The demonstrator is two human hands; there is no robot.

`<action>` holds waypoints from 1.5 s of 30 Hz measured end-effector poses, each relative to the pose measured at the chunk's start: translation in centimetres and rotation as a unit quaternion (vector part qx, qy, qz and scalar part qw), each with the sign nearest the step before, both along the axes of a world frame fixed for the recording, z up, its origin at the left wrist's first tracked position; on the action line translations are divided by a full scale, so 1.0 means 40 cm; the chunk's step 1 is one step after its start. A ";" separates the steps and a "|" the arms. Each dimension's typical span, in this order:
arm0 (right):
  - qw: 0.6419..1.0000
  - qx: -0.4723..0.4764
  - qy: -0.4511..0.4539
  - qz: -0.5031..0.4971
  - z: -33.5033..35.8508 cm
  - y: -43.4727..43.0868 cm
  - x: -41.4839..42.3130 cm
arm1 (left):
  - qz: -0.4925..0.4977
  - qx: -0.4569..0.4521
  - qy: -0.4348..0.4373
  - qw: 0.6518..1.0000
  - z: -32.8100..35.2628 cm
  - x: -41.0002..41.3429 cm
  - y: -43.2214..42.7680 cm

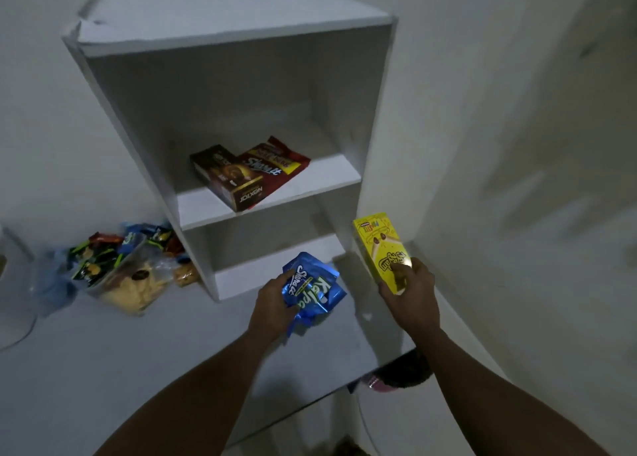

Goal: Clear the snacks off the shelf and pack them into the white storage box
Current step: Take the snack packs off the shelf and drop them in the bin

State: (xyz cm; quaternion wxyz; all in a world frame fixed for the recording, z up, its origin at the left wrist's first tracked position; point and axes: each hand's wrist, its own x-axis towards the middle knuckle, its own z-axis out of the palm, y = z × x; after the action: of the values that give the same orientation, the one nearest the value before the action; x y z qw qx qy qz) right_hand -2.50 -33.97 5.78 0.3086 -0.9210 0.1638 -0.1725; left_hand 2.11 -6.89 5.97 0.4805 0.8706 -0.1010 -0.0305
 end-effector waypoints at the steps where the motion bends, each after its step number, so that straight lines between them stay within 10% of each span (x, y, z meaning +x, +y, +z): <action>1: 1.000 0.000 -0.004 -0.022 0.011 -0.027 -0.017 | -0.008 -0.004 -0.001 1.000 0.007 0.003 -0.012; 16: 0.965 0.050 0.057 -0.252 -0.044 -0.499 -0.147 | -0.067 0.013 0.026 0.997 0.005 0.124 -0.377; 27: 0.943 0.132 0.192 -0.236 -0.239 -0.912 -0.080 | -0.071 0.014 0.073 0.995 -0.144 0.194 -0.841; 45: 0.880 0.316 0.347 -0.068 -0.724 -0.840 0.149 | 0.306 0.047 0.263 0.914 -0.714 0.243 -1.025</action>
State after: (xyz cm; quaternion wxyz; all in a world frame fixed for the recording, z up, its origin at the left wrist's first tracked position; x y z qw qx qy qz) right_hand 3.44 -67.56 -23.18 0.4945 -0.7617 0.3685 0.1989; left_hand 11.84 -47.91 -22.59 0.4338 0.8411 0.3019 -0.1149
